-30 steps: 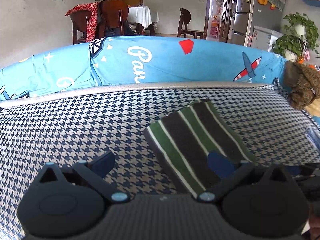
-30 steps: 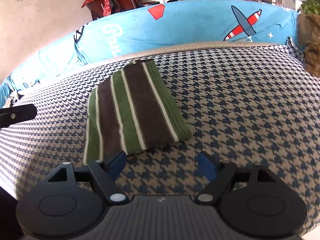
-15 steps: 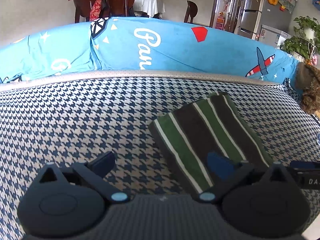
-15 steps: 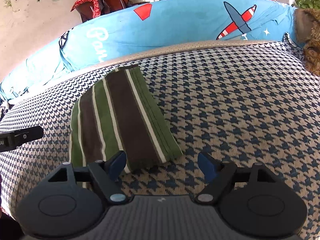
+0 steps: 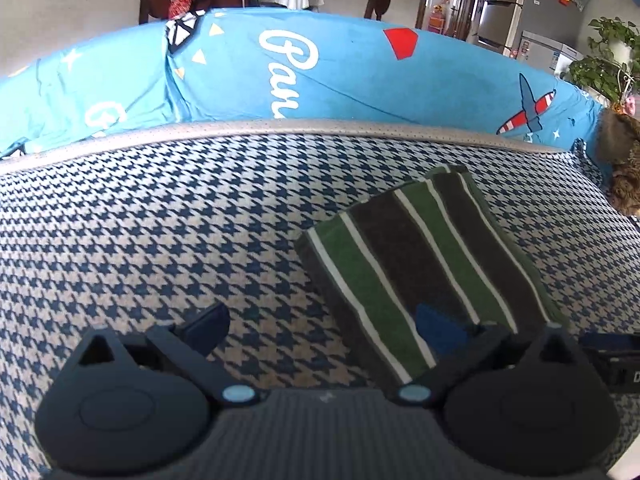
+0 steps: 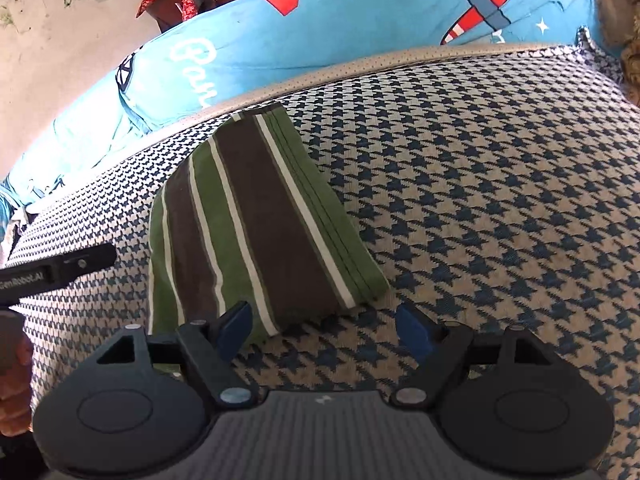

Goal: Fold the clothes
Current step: 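Move the right gripper over the striped bundle's edge and close on it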

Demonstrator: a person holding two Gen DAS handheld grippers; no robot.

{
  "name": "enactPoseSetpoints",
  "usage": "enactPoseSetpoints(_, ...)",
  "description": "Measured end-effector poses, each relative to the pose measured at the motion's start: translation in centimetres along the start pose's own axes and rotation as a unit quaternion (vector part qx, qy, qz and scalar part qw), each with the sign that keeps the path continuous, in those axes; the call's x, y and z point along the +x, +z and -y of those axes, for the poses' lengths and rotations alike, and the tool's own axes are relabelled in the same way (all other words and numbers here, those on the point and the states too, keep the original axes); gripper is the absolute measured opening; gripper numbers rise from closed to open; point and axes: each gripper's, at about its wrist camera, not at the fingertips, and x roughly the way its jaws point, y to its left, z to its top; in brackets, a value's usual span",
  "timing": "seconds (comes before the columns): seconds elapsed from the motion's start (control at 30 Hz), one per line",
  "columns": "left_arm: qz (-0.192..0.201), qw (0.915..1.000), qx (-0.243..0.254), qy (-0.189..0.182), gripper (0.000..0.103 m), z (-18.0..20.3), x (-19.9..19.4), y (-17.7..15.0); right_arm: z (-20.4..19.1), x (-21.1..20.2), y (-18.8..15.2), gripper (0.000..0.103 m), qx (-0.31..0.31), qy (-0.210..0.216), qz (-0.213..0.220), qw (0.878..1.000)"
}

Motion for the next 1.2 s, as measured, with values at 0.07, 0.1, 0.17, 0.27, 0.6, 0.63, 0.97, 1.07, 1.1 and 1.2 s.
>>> enactPoseSetpoints(0.07,-0.008,0.9999,0.004,-0.007,0.103,0.2,0.6,0.1,0.1,0.4,0.1,0.08,0.003,0.0,-0.004,1.0)
enactPoseSetpoints(0.1,-0.009,0.9999,0.009,-0.009,0.103,0.3,0.9,0.2,0.1,0.6,0.2,0.08,0.005,0.0,-0.006,1.0)
enactPoseSetpoints(0.17,-0.011,0.9996,0.021,-0.012,0.103,0.6,1.3,0.3,0.2,0.9,0.3,0.08,0.01,0.0,-0.011,1.0)
enactPoseSetpoints(0.27,-0.014,0.9992,0.035,-0.016,0.103,1.0,2.2,0.6,0.5,1.2,0.3,0.08,0.018,0.007,-0.011,1.0)
enactPoseSetpoints(0.6,-0.042,0.9982,0.015,-0.041,0.103,0.4,4.7,1.6,0.4,2.6,0.8,0.078,-0.002,0.027,0.008,1.0)
enactPoseSetpoints(0.63,-0.044,0.9981,0.013,-0.042,0.103,0.3,4.9,1.7,0.2,2.9,1.0,0.077,-0.004,0.029,0.009,1.0)
enactPoseSetpoints(0.97,-0.058,0.9974,0.008,-0.043,0.103,-0.2,6.6,2.3,-0.8,3.8,1.5,0.06,-0.028,0.032,0.02,0.999)
enactPoseSetpoints(1.07,-0.059,0.9972,0.005,-0.045,0.103,-0.2,7.2,2.5,-0.8,3.7,1.5,0.052,-0.031,0.036,0.021,0.999)
enactPoseSetpoints(1.1,-0.061,0.9971,0.005,-0.045,0.103,-0.3,7.3,2.5,-0.8,3.6,1.4,0.05,-0.031,0.036,0.021,0.999)
enactPoseSetpoints(1.2,-0.065,0.9969,0.0,-0.045,0.103,-0.6,7.7,2.5,-0.9,3.7,1.5,0.048,-0.032,0.036,0.022,0.999)
